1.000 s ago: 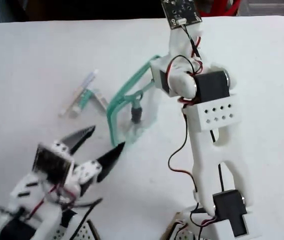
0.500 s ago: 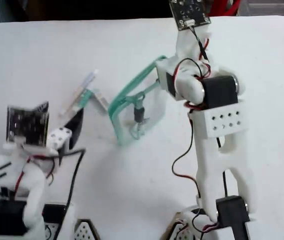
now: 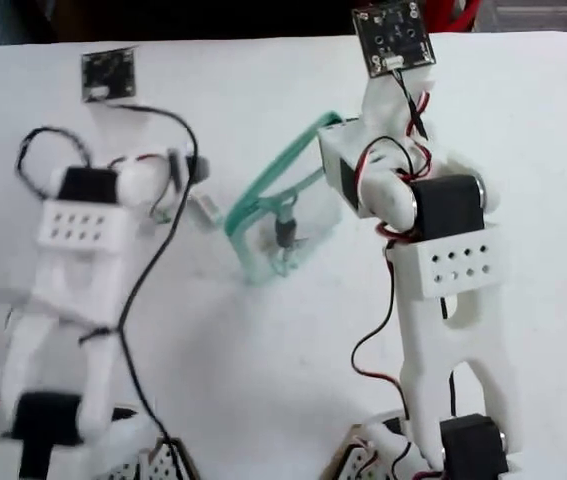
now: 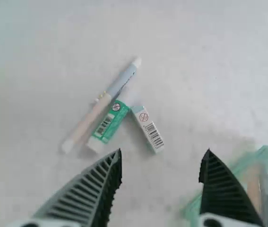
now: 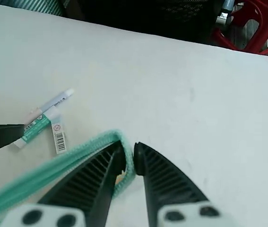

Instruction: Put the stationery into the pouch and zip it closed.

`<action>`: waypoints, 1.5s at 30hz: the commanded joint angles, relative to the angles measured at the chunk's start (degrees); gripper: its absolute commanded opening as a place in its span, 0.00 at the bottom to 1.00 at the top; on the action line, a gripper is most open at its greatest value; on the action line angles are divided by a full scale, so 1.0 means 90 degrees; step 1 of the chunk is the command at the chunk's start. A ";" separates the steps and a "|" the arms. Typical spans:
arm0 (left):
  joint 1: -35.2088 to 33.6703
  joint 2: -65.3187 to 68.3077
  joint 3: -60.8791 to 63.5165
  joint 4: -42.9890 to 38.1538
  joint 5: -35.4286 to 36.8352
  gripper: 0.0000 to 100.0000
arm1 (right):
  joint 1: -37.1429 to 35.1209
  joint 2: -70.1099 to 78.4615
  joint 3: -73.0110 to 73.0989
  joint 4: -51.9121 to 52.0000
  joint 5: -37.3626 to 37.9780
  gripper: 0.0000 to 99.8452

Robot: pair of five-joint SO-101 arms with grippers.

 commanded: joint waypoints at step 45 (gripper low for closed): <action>0.0347 0.5934 -0.7971 0.3458 0.1983 0.03 | 0.0708 0.0024 0.0283 -0.0005 -0.0029 0.02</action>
